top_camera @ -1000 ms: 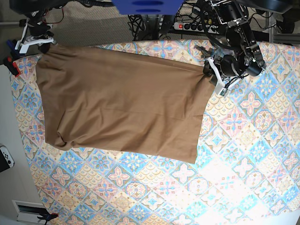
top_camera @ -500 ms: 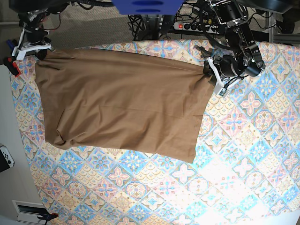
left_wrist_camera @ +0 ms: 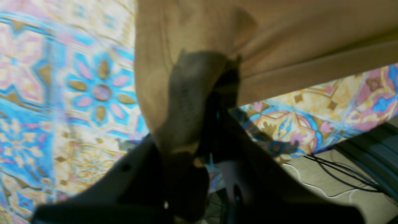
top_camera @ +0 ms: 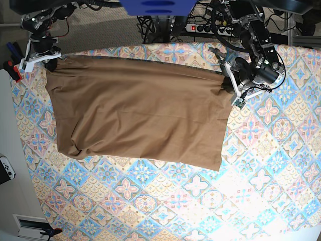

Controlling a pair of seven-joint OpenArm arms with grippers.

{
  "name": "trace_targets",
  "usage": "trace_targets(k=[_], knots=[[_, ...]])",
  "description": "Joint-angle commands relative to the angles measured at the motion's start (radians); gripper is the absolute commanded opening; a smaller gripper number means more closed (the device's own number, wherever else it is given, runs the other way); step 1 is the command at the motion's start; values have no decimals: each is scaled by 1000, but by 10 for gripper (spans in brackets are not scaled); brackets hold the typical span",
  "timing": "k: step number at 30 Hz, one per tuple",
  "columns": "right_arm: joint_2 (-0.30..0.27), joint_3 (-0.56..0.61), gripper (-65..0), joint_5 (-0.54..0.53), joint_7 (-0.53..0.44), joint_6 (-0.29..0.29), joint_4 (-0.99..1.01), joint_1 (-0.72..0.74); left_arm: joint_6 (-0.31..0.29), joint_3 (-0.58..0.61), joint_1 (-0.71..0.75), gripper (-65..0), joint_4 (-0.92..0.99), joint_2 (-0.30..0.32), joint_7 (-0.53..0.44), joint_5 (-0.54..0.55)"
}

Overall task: Layout the t-shirt on the table in an organized manner, then fold the t-shirt properly
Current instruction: 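Lift the shirt edge with both grippers and fold it over the shirt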

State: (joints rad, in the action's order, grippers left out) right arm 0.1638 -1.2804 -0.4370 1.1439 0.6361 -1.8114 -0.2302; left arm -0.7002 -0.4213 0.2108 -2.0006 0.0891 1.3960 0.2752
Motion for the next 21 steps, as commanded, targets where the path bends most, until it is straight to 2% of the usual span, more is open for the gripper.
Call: trace_targets(k=[1,7,21], knots=[[-14,-2,-650,-12,-28,-2,-23,1,2,0,-12,-650,-19,8,-11,-4],[-14,6,-650,-12,-25,-2,-26,1,2,-8,-43,-650,14,7,-11,-4],[-16,114,-650,-10,-29,-5,-26,2,2,-1,-98,-650,65,7,-10,-4]])
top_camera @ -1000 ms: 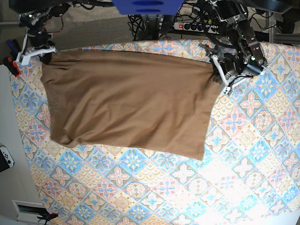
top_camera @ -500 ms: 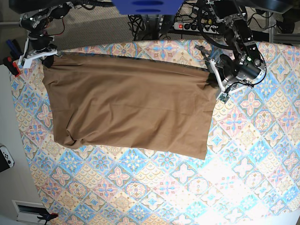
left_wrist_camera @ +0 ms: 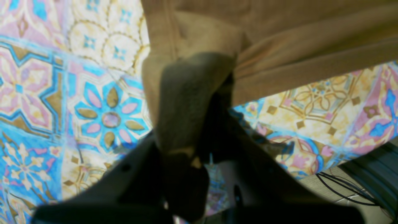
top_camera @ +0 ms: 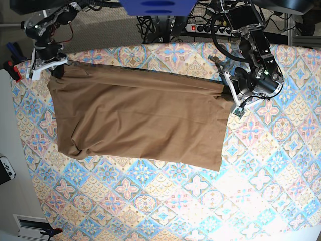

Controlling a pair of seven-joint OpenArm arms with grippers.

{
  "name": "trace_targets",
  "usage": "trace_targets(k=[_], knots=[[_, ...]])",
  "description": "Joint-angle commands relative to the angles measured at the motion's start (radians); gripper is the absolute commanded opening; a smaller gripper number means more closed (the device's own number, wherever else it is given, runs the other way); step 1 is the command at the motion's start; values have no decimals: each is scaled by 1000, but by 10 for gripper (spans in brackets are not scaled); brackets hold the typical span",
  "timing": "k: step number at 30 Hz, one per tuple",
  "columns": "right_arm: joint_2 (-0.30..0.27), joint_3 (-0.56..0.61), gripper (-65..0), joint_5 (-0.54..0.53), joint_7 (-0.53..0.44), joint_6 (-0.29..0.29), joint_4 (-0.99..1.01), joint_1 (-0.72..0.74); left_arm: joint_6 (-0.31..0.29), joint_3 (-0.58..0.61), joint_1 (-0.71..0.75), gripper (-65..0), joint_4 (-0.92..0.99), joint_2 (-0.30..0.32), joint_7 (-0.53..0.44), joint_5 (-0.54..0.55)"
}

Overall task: Layout the t-shirt on the table in an organized manner, then fold the t-shirt properly
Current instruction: 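Lift the shirt edge with both grippers and fold it over the shirt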

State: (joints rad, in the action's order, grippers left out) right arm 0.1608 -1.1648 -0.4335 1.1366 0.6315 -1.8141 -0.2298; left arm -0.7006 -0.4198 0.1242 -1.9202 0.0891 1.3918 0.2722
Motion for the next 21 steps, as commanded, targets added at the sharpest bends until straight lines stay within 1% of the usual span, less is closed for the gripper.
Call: trace_targets(k=[1,4,10,14,17,19,21], knots=[[-13,7,-650,-14,-22,-8,-23,2,2,-4,-11,-650,-15,7,-6,-3],[-14,50,-650,-14,-23,-66,-23,2,2,-1,-25,-650,-15,7,-6,-3],[-14,67,-650,-14,-23,-69,-23,4,2,-1,-54,-650,-14,7,-6,-1],[-16,67,-650,-14,-23,-69,-23,60,2,-1,-84,-650,-14,7,4,-3],[-37,67,-650,-12,-17,-71,-25,89,2,-1,-122,-650,-14,7,4,-3],[-37,67,-650,12,-17,-71,-25,100,2,-1,-134,-650,-14,7,4,-3],[-37,69,-650,75,-17,-71,-25,122,2,0,-149,-650,-14,7,4,-3]])
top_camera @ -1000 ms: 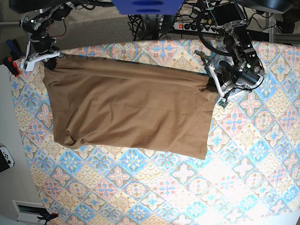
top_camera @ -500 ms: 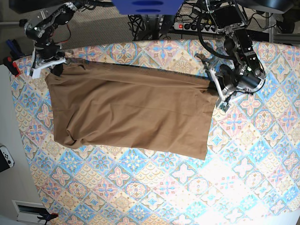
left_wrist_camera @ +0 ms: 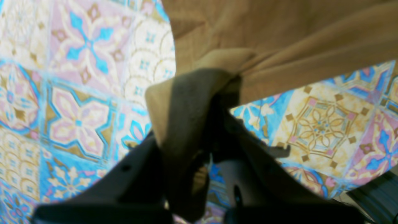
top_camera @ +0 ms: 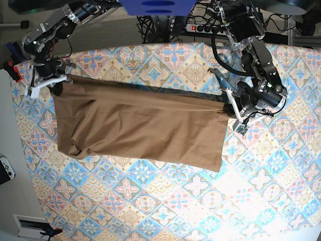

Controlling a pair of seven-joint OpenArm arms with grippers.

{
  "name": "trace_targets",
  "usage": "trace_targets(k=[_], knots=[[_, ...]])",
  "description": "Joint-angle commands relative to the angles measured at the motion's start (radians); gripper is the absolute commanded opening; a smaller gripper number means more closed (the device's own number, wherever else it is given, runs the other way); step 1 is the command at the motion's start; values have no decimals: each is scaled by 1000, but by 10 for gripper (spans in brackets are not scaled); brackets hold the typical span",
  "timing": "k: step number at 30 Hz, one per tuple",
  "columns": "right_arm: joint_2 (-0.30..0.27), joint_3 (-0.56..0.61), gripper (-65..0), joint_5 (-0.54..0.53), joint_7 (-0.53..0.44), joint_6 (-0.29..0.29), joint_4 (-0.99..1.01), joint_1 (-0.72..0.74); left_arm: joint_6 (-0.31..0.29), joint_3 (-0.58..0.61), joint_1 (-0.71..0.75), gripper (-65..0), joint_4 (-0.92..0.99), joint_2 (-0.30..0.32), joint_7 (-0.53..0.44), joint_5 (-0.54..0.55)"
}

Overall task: Layout the t-shirt on the table in an organized manner, then fold the t-shirt properly
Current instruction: 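Lift the shirt edge with both grippers and fold it over the shirt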

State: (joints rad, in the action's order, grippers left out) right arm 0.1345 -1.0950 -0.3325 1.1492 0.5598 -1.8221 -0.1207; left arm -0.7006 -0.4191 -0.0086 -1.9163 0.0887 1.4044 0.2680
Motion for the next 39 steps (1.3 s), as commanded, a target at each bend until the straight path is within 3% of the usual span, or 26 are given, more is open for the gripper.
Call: trace_targets(k=[1,10,19,23,29,39], knots=[[-9,-1,-650,3,-30,1,-17,25,2,-1,-18,-650,-18,7,-8,1],[-9,100,-650,26,-36,3,-12,52,2,27,-24,-650,-21,16,-8,-6],[-11,111,-650,28,-36,1,-6,52,2,134,-46,-650,-25,7,-8,-189],[-46,175,-650,56,-36,1,-5,52,2,121,-43,-650,-22,-10,-17,-247],[-52,201,-650,220,-39,1,-5,54,2,41,-41,-650,-9,-13,-14,-286],[-52,252,-650,230,-39,1,-5,145,2,39,49,-650,5,-8,-101,-287]])
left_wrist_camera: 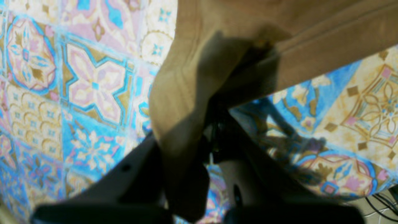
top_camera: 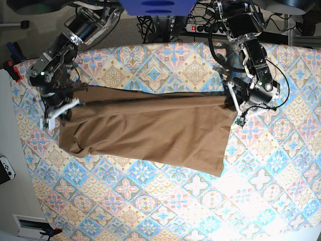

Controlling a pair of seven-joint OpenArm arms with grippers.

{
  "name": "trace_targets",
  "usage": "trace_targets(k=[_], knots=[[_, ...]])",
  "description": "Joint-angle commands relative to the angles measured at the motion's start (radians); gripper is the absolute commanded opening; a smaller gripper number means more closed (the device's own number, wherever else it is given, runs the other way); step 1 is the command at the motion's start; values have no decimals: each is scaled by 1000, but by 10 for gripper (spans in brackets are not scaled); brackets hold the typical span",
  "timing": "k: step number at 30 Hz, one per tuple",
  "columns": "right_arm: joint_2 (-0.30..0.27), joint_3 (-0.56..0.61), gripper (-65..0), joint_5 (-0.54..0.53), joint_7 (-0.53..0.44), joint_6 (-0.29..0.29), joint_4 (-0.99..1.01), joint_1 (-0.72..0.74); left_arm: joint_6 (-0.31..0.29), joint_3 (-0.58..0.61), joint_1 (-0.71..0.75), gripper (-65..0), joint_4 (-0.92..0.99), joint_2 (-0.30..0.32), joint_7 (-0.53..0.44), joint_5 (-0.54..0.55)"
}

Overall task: Layout the t-shirt on the table in an organized manner, then fold the t-shirt properly
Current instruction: 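Lift the shirt edge with both grippers and fold it over the shirt, then lower the folded edge with both grippers onto the shirt body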

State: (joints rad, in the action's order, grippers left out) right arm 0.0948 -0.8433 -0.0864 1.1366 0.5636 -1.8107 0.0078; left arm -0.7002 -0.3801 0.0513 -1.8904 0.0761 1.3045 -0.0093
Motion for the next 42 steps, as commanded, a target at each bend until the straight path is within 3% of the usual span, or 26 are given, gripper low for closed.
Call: trace_targets(k=[1,6,9,18,22,25,33,38,42], knots=[[-13,3,-650,-16,-27,-3,-16,16,2,0,0,-650,-21,4,-30,-10],[-13,5,-650,-16,-27,-3,-8,16,2,0,83,-650,-51,0,-245,-8],[-13,5,-650,-16,-27,-3,9,16,2,-3,107,-650,-84,-29,-319,-8],[-13,5,-650,-16,-27,-3,18,14,2,-7,112,-650,-120,-95,-332,-8],[-13,5,-650,-16,-27,-3,18,13,2,-69,115,-650,-120,-144,-228,16],[-13,5,-650,-16,-25,-3,19,13,2,-165,88,-650,-119,-178,-119,95],[-13,6,-650,-16,-25,-3,19,13,2,-337,83,-650,-117,-178,79,446],[-13,9,-650,-16,-25,-3,19,-1,2,-415,74,-650,-117,-177,92,659],[-13,45,-650,-16,-25,-3,19,-22,2,-477,38,-650,-113,-183,92,717]])
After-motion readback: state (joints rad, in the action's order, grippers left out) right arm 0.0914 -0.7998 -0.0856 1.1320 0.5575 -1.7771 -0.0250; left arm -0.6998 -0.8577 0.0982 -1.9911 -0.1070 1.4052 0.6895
